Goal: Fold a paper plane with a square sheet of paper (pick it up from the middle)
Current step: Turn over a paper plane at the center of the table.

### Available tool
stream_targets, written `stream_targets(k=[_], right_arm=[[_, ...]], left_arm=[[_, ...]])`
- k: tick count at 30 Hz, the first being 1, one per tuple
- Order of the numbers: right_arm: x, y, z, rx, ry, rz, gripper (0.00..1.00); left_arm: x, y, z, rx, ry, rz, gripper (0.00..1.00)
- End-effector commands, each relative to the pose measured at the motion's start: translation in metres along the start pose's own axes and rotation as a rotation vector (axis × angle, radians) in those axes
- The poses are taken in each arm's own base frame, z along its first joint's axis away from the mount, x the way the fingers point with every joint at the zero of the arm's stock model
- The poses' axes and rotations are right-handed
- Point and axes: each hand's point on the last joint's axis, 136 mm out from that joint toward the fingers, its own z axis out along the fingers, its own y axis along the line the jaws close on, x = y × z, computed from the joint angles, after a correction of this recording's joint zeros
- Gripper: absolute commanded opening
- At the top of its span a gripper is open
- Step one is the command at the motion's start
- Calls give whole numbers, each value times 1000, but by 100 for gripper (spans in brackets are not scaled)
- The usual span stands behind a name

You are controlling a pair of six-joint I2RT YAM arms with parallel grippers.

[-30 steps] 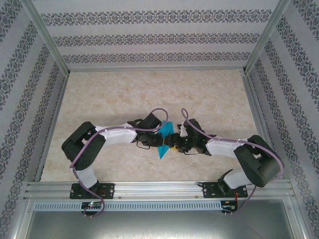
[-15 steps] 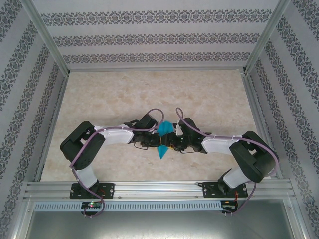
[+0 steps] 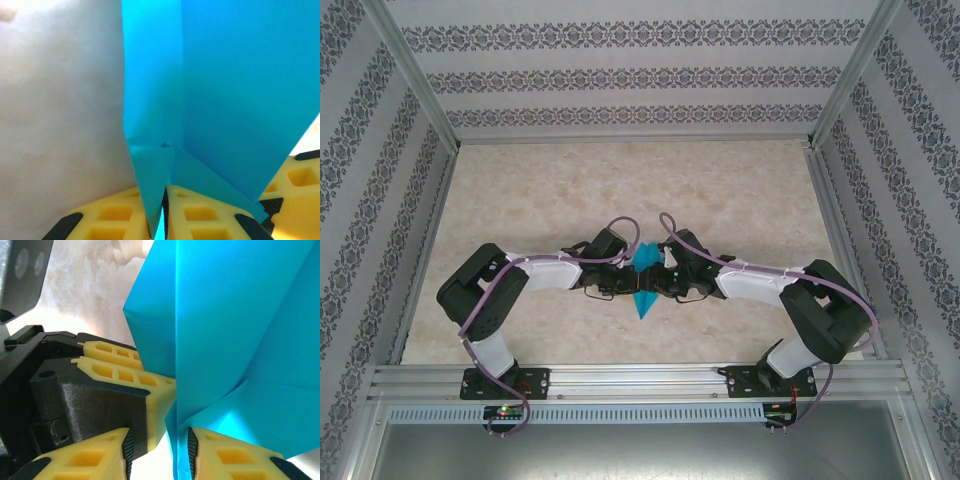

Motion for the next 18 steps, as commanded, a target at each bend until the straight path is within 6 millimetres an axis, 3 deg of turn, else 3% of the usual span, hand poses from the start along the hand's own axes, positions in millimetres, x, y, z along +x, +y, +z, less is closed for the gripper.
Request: stream_targets(k=[1, 11, 18], right_arm=[[13, -29, 8, 127, 28, 13, 34], [10, -31, -1, 158, 8, 4, 34], [3, -18, 2, 119, -12, -1, 34]], left_arm=[[-9, -12, -12, 69, -36, -8, 19], [-13, -13, -19, 102, -44, -26, 18], [-11, -13, -17, 112, -30, -32, 19]])
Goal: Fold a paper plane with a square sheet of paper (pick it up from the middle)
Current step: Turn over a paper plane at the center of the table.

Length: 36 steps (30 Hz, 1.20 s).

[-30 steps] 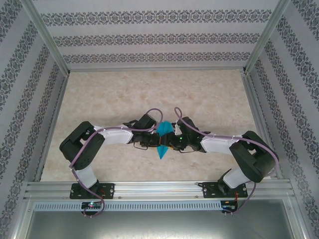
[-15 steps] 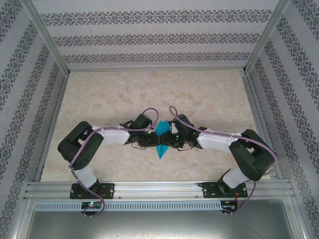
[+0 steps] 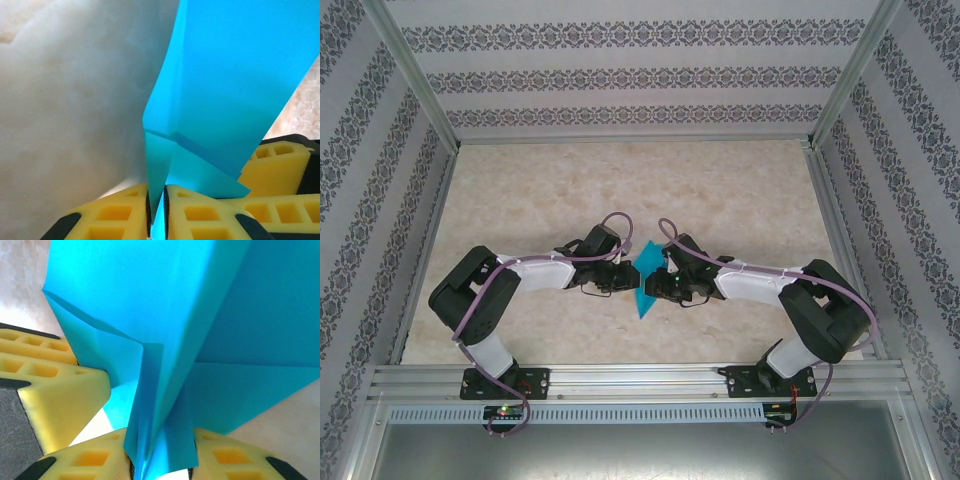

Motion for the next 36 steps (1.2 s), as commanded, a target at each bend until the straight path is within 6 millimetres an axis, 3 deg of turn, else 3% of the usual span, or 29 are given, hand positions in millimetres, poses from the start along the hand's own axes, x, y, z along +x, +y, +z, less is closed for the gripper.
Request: stream_targets(k=[1, 8, 14, 18, 23, 27, 30, 36], right_arm=[[-6, 7, 2, 2, -21, -24, 33], [-4, -2, 9, 72, -1, -30, 32], [-5, -4, 5, 139, 3, -67, 18], [-11, -1, -9, 243, 2, -154, 11], [-6, -9, -29, 395, 74, -267, 4], [1, -9, -27, 455, 148, -323, 4], [5, -10, -15, 454, 168, -314, 7], [8, -7, 9, 455, 191, -312, 20]], left_arm=[[-3, -3, -4, 28, -10, -9, 20], [-3, -3, -6, 28, -11, -3, 20], [-5, -4, -17, 19, -20, 18, 29], [-10, -8, -41, -5, -52, 51, 43], [-15, 4, -84, -94, -123, 74, 52], [-15, 21, -111, -122, -171, 53, 59], [-12, 32, -117, -106, -172, 26, 63], [-6, 31, -123, -67, -182, 51, 75]])
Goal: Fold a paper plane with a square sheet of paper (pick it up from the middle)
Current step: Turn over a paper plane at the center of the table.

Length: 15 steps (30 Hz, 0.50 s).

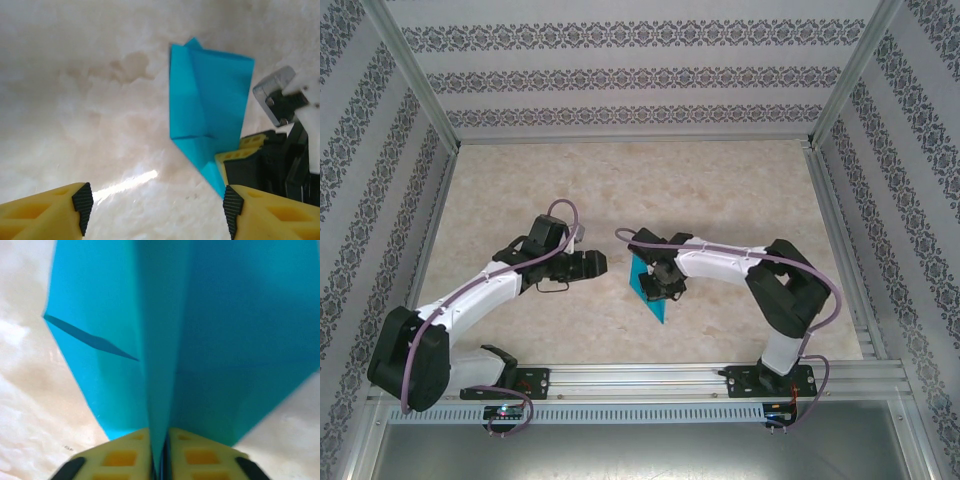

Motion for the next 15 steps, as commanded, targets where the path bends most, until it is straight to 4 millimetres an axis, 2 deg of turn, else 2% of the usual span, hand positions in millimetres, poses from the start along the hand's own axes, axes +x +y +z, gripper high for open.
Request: stream_targets(k=[1, 7, 10, 12, 15], right_arm=[[-5, 7, -3, 9, -15, -18, 24], [-9, 3, -27, 12, -66, -18, 31], [-6, 3, -42, -6, -77, -30, 39], [-5, 2, -56, -27, -93, -41, 42], [-4, -4, -79, -84, -145, -70, 48]], left_arm=[[5, -2, -8, 22, 12, 43, 75], [-1, 0, -16, -10, -9, 70, 80], [-9, 3, -23, -64, -36, 97, 81], [-17, 13, -33, -151, -65, 131, 82], [-32, 36, -54, -339, -140, 197, 91]])
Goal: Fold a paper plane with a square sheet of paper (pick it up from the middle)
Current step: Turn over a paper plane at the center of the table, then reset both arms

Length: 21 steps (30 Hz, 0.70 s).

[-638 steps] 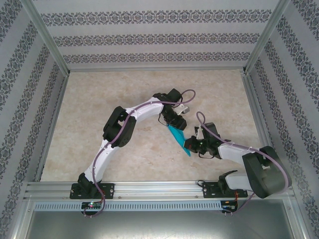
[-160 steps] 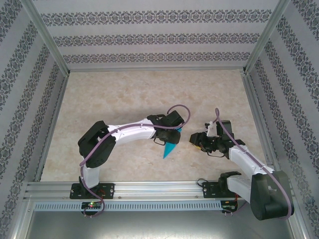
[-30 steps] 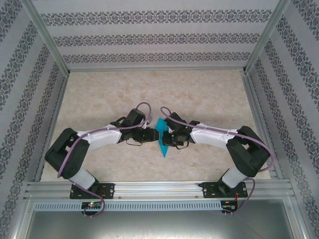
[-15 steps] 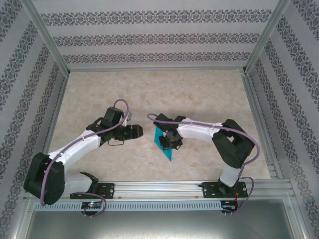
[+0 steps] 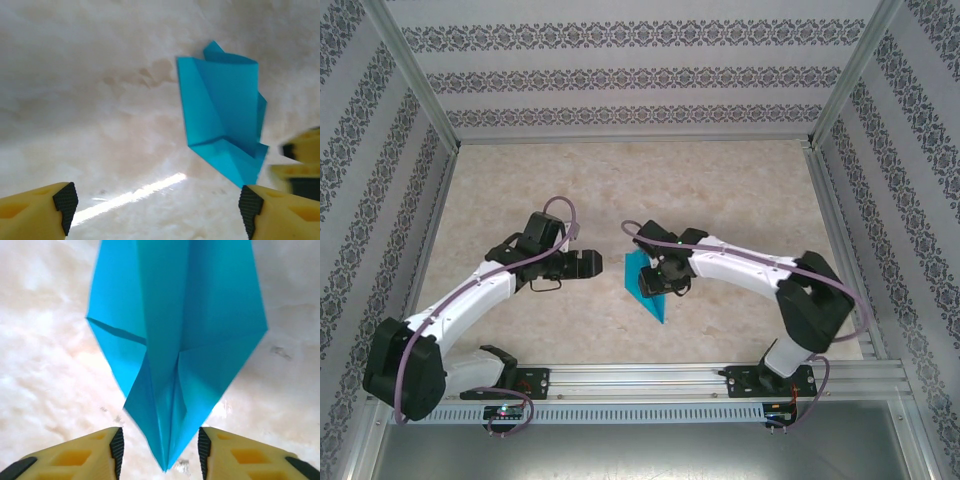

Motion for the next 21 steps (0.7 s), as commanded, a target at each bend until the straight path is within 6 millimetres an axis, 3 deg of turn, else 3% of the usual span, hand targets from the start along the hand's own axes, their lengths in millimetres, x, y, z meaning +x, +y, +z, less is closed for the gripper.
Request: stream_targets(k=[1, 7, 11, 14, 18, 21], right_arm=[[-2, -12, -29, -41, -55, -47, 49], [-30, -52, -63, -50, -311, -136, 57], [-49, -102, -89, 61, -506, -96, 67], [-61, -147, -107, 162, -678, -13, 85], [-71, -184, -117, 185, -821, 65, 97], [-71, -215, -109, 285, -828, 108, 98]], left_arm=[[-22, 38, -29, -251, -108, 107, 94], [-53, 79, -46, -493, -266, 201, 100], [-65, 106, -51, -607, -357, 215, 100], [-72, 121, -58, -637, -452, 197, 100], [-79, 146, -44, -635, -469, 162, 100], [-83, 159, -30, -646, -458, 191, 100]])
